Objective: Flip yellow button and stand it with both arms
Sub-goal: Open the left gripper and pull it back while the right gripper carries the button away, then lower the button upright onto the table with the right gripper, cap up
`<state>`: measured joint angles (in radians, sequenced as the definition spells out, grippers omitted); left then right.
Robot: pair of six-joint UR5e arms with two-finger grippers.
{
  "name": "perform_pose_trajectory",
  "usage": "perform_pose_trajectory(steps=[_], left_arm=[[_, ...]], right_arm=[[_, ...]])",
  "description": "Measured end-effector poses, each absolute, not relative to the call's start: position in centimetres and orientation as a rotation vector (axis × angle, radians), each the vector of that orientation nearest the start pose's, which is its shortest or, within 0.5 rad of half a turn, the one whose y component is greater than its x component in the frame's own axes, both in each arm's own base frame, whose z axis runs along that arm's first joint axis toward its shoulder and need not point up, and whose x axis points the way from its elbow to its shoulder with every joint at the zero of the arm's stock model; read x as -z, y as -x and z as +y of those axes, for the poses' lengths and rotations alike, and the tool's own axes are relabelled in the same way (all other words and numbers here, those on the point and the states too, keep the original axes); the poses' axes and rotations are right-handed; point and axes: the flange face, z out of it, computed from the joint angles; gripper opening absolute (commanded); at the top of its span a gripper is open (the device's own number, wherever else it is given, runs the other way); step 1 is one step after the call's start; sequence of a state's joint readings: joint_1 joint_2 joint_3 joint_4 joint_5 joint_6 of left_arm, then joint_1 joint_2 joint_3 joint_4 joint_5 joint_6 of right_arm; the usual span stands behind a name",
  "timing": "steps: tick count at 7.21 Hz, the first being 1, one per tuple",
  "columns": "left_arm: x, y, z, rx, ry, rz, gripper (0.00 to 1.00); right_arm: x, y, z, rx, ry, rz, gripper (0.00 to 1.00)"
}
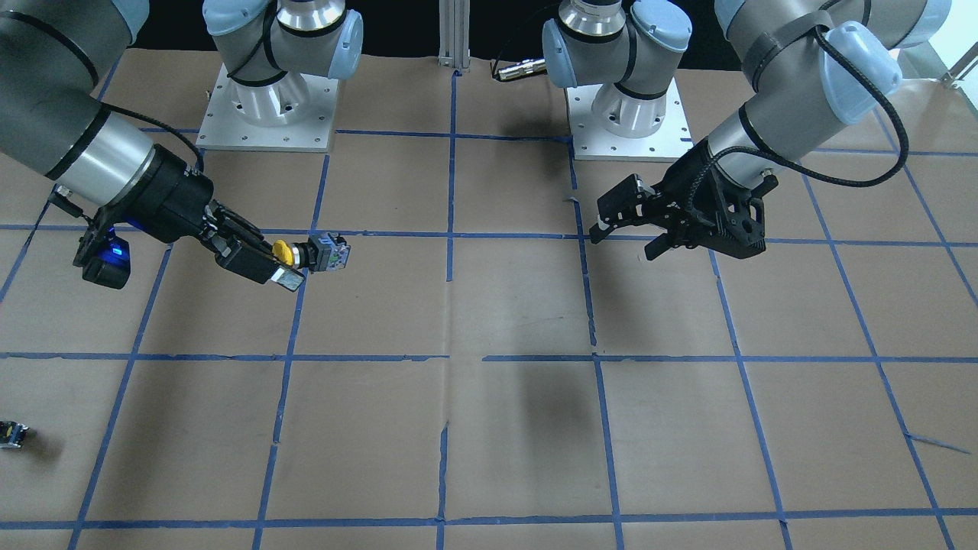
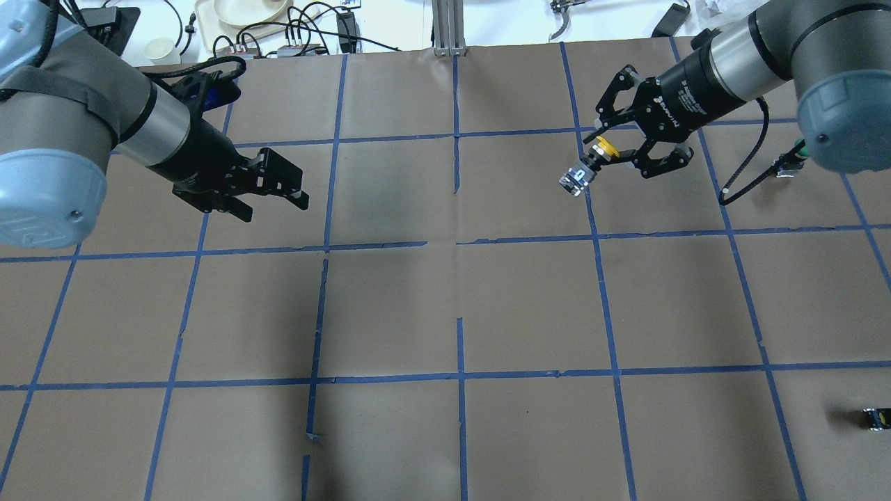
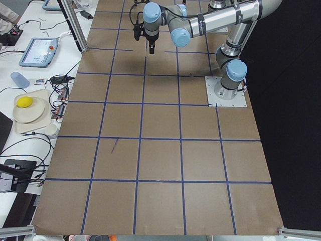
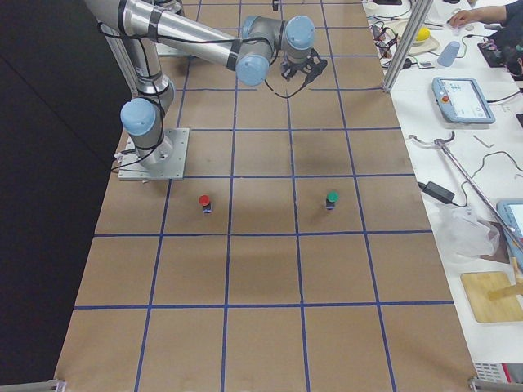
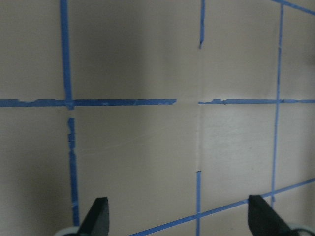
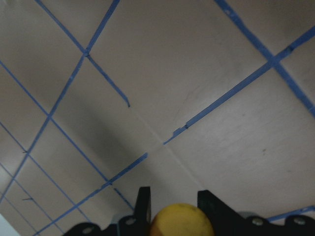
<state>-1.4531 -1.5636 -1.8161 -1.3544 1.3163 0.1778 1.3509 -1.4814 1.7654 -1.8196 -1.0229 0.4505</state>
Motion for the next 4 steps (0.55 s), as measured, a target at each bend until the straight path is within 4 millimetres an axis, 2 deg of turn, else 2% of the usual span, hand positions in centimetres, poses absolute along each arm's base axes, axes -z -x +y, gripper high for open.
perform_pose_trajectory(steps=[2,4], left_arm=[[-41.3,14.3,-48.7,0.042,-0.281,3.187,0.99],[-43.6,15.9,-49.8,0.057,-0.313,3.125,1.0]], right_arm=[[-36.6,-2.1,-53.3,-0.031,-0.559,2.664,0.19],[-35.0,2.6,-52.7,0.086,-0.18,2.826,0.18]])
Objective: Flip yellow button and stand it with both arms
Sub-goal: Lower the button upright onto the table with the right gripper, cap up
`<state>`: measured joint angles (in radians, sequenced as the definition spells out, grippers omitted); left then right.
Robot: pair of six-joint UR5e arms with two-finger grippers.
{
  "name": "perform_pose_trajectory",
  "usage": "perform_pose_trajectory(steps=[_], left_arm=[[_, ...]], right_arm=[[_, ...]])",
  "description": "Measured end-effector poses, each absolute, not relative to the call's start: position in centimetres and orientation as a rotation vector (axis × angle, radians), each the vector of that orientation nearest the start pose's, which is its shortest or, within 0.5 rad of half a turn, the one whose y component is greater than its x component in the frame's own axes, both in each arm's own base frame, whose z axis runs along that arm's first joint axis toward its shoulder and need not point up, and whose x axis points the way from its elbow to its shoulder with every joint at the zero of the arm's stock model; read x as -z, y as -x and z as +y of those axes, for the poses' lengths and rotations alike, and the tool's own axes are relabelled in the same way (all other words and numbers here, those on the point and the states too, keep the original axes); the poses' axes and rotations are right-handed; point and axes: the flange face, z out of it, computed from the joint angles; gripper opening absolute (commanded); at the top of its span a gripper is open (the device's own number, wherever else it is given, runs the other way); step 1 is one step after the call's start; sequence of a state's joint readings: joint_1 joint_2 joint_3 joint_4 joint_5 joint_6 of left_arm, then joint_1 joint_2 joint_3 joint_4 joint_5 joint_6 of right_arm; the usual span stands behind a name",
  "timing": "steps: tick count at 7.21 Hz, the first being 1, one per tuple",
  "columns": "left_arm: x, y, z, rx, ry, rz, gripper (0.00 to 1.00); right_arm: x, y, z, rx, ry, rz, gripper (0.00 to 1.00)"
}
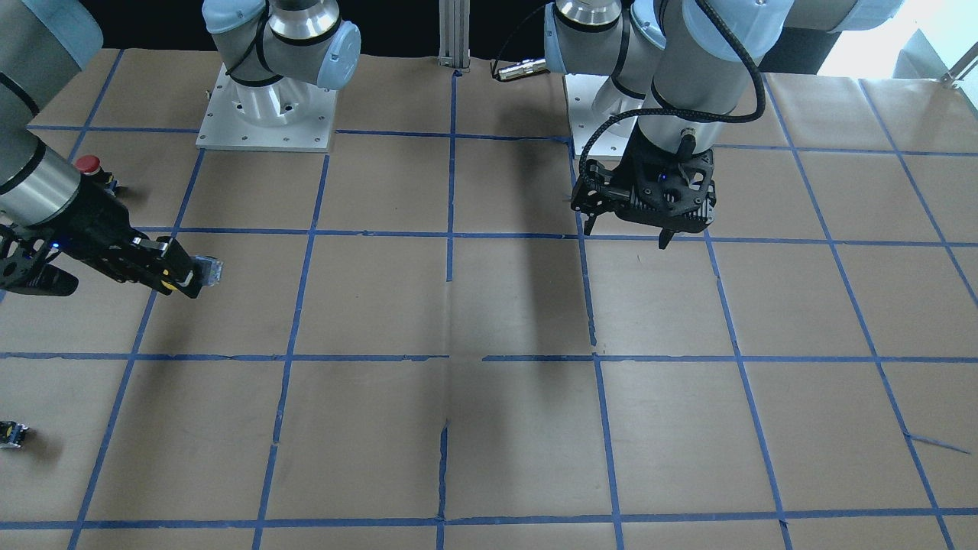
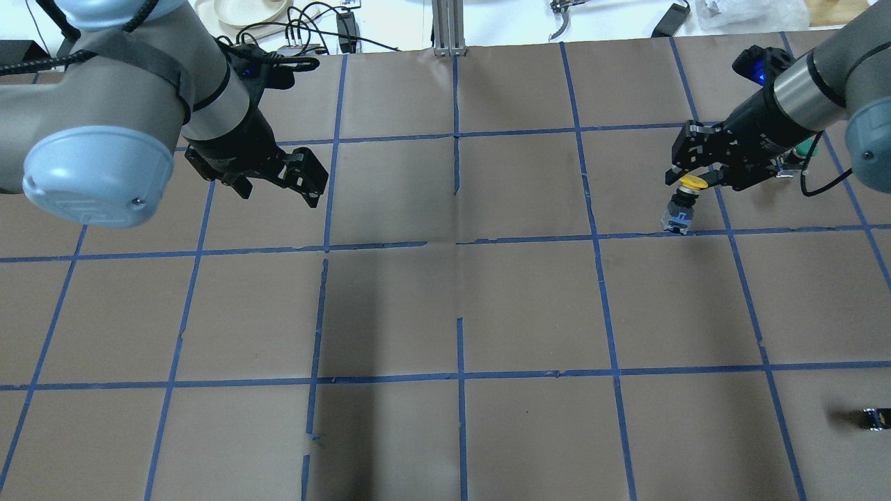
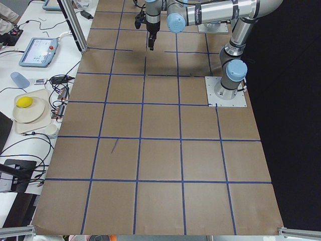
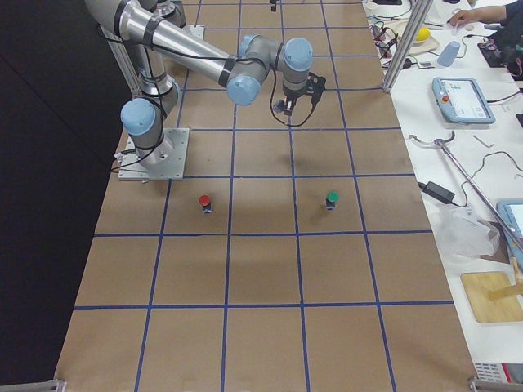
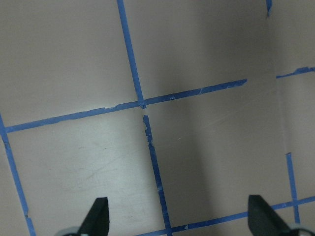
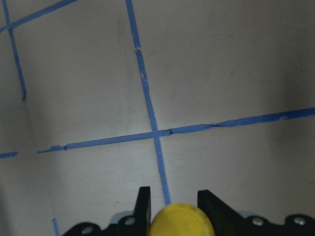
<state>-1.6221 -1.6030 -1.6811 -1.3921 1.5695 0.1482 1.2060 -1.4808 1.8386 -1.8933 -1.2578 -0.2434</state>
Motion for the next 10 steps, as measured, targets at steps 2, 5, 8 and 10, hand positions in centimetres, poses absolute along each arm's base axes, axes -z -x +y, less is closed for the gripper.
perform_pose_trajectory(steps=[2,5,8,10], left_arm=[[-46.1,14.9,-51.3,0.048,-0.279,3.094,1.0],[-48.1,11.7,-51.9,0.068,-0.123,3.121,1.0],[-48.6,11.6,-51.9,0.08,-0.016,3.13,1.0],[-48.6,11.8,-51.8,0.072,-0.013,3.133,1.0]], right_arm=[[-33.0,6.4,-52.1,0.194,0.159,2.911,0.18],[-30.4,13.0,-50.1,0.289,0.69,2.871,0.15],[-29.3,18.0,-48.4,0.343,1.058,2.79,0.14],[-28.2,21.8,-47.2,0.419,1.176,2.712,0.14]])
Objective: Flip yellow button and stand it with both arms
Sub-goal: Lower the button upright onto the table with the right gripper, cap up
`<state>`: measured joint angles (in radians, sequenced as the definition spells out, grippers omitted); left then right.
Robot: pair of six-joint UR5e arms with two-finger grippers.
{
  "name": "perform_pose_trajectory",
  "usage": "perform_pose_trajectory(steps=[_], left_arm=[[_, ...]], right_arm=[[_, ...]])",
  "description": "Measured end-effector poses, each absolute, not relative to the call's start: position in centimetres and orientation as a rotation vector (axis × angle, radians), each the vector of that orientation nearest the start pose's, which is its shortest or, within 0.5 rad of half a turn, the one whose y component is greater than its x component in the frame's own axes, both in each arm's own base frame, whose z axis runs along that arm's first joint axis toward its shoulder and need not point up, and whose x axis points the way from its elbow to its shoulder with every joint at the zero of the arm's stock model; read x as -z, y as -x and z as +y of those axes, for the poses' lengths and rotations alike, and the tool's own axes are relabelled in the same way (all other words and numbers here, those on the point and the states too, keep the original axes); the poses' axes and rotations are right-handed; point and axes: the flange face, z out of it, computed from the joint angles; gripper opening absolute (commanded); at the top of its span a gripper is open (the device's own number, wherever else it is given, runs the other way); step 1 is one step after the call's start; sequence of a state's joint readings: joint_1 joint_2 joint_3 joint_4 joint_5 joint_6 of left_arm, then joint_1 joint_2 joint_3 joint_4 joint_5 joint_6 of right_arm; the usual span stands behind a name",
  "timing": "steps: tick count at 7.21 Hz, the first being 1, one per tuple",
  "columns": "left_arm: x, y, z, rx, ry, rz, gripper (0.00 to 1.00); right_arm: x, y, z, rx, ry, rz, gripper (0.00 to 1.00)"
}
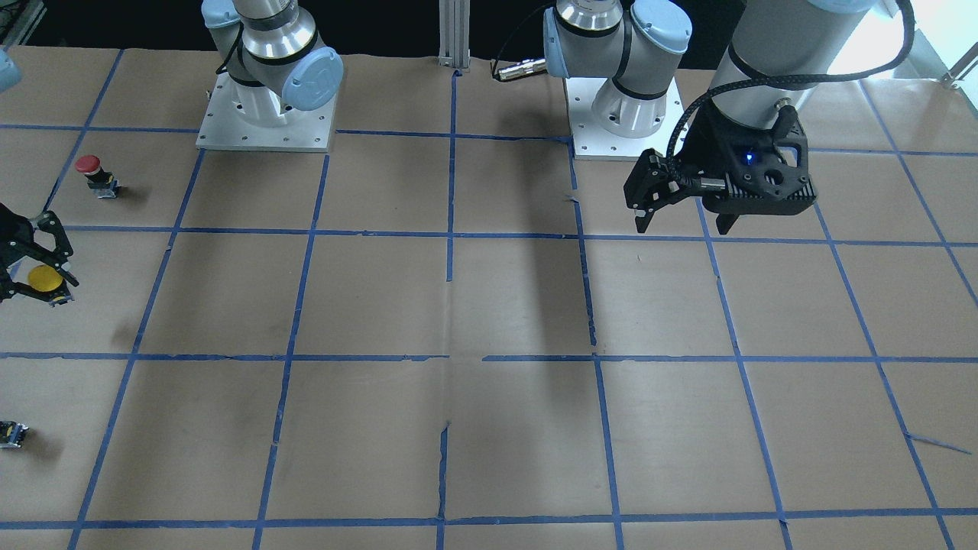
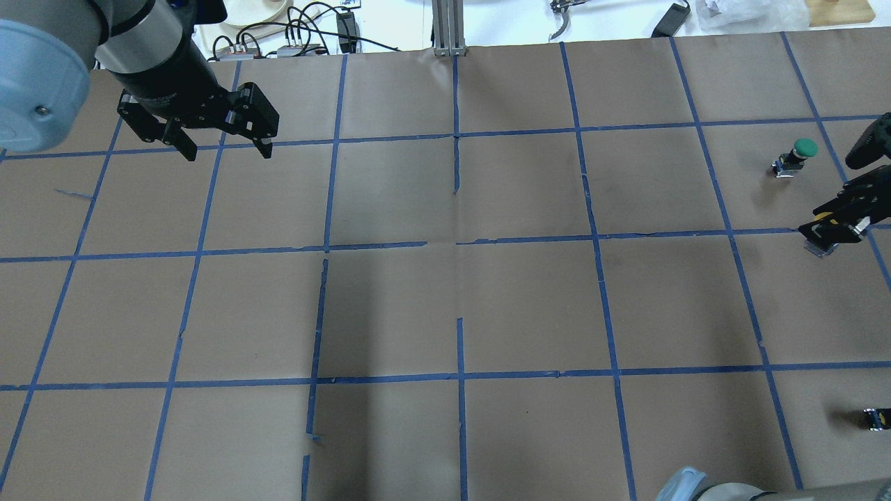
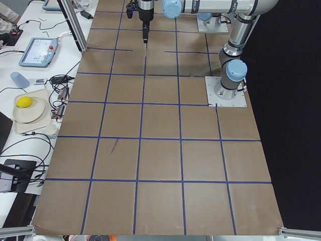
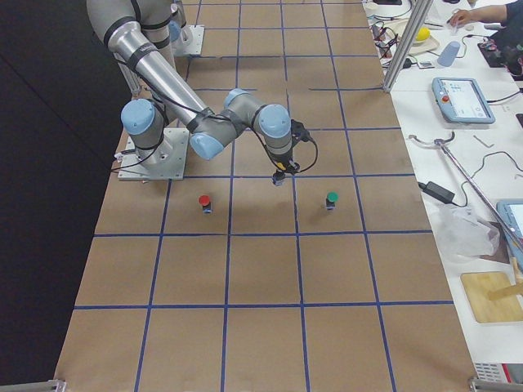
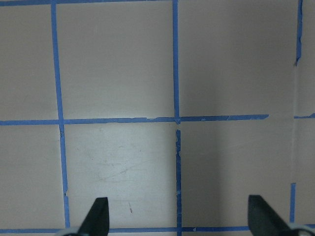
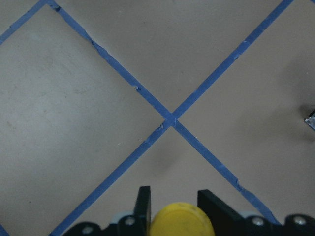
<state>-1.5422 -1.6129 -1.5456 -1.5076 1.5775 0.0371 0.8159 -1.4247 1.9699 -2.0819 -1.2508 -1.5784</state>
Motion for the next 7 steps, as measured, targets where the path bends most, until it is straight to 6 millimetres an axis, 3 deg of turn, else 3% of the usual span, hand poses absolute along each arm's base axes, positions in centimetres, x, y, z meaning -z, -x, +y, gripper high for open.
perform_pose_trajectory(steps=[1,3,7], left_arm=[[-48.5,11.9,-51.7,0.069,-0.005,3.133,1.0],[-48.3,11.9,-51.8,0.058,0.013,3.134,1.0],[-48.0,11.6,-52.1,0.053,0.027,3.138,1.0]], right_arm=[[-27.4,23.7,-46.4,0.459,1.227,2.671,0.14],[-25.9,25.4,-44.9,0.52,1.329,2.594,0.14],[-24.8,25.8,-43.7,0.601,1.39,2.508,0.15]])
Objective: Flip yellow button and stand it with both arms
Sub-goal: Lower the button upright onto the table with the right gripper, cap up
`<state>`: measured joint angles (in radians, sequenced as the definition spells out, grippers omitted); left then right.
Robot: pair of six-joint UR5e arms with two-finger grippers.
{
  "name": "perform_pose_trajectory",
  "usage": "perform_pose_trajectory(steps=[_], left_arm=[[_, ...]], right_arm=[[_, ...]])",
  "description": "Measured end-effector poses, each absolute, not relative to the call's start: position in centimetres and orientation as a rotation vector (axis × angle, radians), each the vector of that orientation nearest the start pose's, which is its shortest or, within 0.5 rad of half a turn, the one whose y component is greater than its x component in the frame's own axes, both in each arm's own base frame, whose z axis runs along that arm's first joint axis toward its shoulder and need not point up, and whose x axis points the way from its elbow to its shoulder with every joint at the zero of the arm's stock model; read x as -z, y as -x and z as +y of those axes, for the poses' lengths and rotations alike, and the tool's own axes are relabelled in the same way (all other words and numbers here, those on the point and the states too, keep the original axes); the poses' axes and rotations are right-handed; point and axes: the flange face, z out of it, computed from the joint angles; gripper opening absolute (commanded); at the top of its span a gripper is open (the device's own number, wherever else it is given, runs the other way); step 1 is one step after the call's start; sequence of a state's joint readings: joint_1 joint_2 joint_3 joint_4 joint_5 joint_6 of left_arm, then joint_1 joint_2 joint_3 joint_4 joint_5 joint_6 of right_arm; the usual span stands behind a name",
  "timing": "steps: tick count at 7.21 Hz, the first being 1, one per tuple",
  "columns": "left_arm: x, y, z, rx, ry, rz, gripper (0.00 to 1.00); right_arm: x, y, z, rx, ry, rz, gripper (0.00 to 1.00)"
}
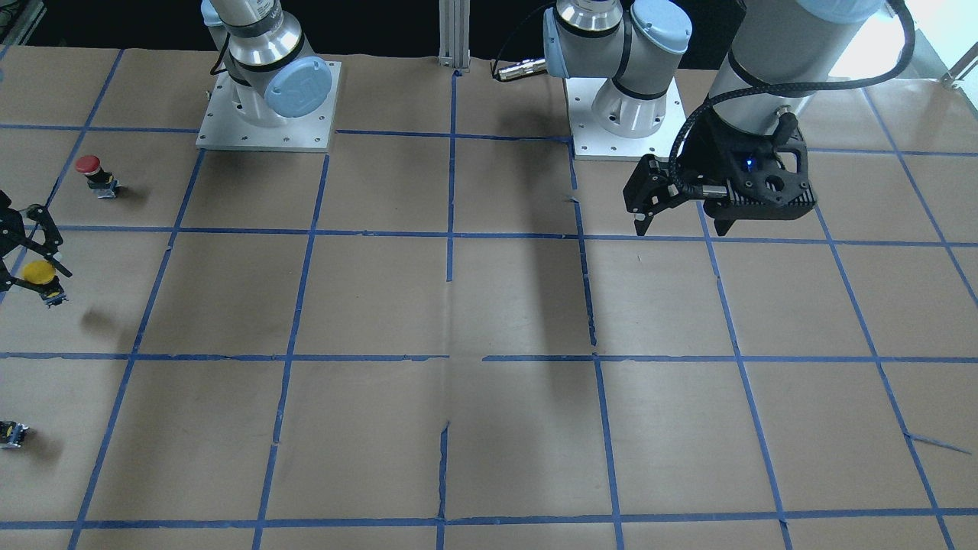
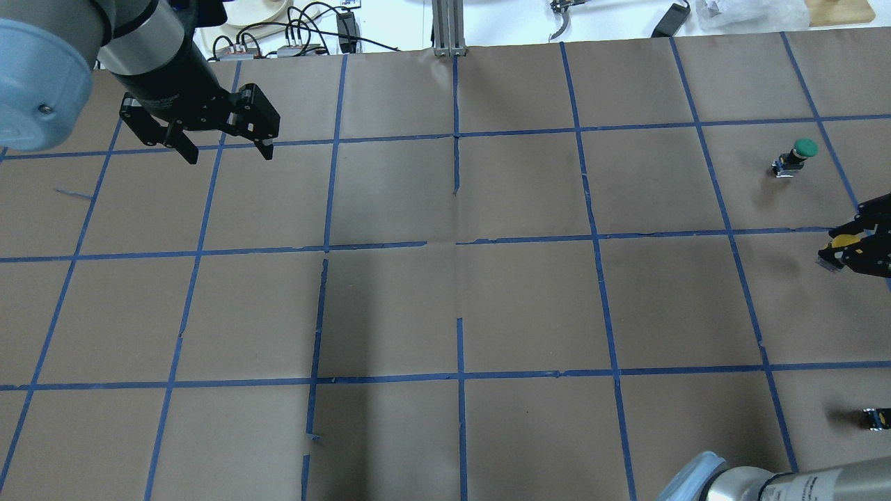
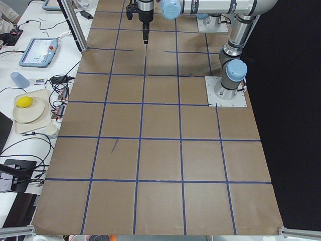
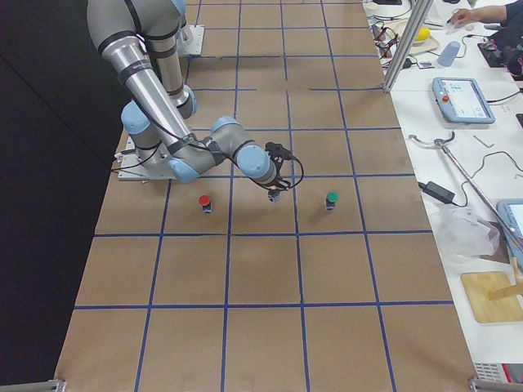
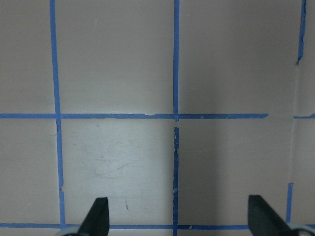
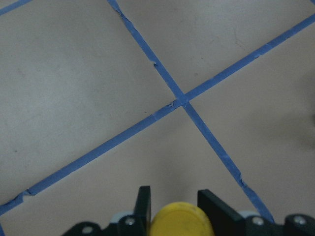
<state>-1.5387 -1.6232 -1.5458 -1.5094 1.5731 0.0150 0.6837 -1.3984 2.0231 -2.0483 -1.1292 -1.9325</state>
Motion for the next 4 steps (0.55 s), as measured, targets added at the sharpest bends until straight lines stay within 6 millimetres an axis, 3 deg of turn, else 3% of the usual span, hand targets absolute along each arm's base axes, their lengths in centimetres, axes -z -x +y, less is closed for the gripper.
perform_pose_trajectory(steps=[4], left_arm=[[-47.81,11.62,-52.29,0.047,0.034,3.137,1.0]], right_arm=[[-24.31,25.76,-43.11,0.601,1.344,2.459,0.15]])
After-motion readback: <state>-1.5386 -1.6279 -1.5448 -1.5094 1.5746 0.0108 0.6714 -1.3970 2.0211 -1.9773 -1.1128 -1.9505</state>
